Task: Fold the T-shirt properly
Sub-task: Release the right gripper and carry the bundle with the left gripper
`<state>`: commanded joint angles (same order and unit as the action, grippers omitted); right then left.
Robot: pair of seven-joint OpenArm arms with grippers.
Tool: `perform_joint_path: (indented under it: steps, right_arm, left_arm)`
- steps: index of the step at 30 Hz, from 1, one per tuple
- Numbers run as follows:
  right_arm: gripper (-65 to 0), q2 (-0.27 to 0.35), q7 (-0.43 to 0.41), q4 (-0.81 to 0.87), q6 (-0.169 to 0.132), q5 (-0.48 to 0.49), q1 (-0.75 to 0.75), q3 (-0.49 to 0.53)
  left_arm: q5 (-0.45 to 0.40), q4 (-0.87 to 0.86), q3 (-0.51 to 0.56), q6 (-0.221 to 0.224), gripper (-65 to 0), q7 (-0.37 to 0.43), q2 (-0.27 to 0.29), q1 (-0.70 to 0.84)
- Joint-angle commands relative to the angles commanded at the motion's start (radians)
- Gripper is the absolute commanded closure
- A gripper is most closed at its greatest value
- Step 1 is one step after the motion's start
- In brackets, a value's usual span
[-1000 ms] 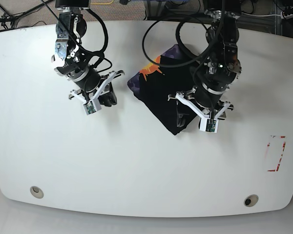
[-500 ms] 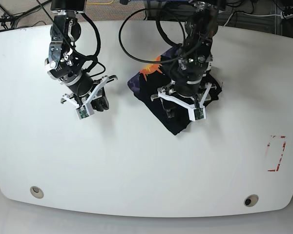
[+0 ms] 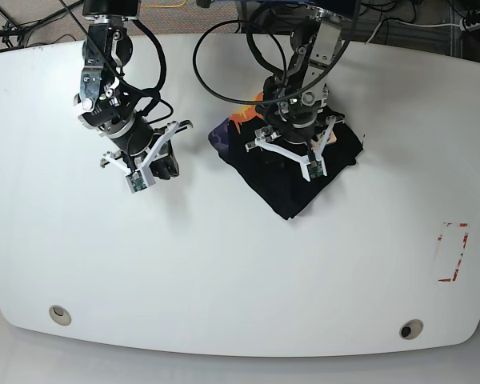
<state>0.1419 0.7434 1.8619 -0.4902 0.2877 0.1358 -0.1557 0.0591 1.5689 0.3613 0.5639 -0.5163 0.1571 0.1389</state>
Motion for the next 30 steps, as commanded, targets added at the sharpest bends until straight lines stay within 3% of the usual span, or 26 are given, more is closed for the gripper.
perform_joint_path:
  steps: [5,10,14,15,16,18,19,20,22,30]
  right_arm:
    - [-8.6,0.000,0.000,0.005,0.000,0.000,0.000,0.000]
    - [-8.4,0.000,0.000,0.005,0.000,0.000,0.000,0.000]
    - [-8.4,0.000,0.000,0.005,0.000,0.000,0.000,0.000]
    - [-8.4,0.000,0.000,0.005,0.000,0.000,0.002,0.000]
    - [-8.4,0.000,0.000,0.005,0.000,0.000,0.002,0.000]
    - [-8.4,0.000,0.000,0.005,0.000,0.000,0.003,0.000]
    - [-8.4,0.000,0.000,0.003,0.000,0.000,0.003,0.000]
    - [-8.2,0.000,0.000,0.002,0.000,0.000,0.003,0.000]
    - [-8.2,0.000,0.000,0.003,0.000,0.000,0.003,0.000]
    - [-8.2,0.000,0.000,0.005,0.000,0.000,0.002,0.000]
  left_arm:
    - [0.000,-0.110,0.002,-0.002,-37.1,0.006,-0.001,0.000]
    - [0.000,-0.129,-0.005,-0.008,-37.1,0.011,-0.090,0.002]
    - [0.000,-0.120,-0.002,-0.080,-37.1,0.009,-0.164,-0.005]
    - [0.000,-0.107,-0.006,-0.129,-37.1,0.009,-0.199,-0.006]
    - [0.000,-0.104,-0.008,-0.150,-37.1,0.009,-0.216,-0.006]
    - [0.000,-0.097,-0.008,-0.252,-37.1,0.009,-0.270,-0.020]
    - [0.000,-0.095,-0.009,-0.276,-37.1,0.011,-0.285,-0.028]
    - [0.000,-0.097,-0.009,-0.342,-37.1,0.011,-0.324,-0.048]
    - [0.000,-0.103,-0.009,-0.428,-37.1,0.012,-0.365,-0.071]
    - [-0.002,-0.166,-0.038,-0.724,-37.1,0.015,-0.494,-0.173]
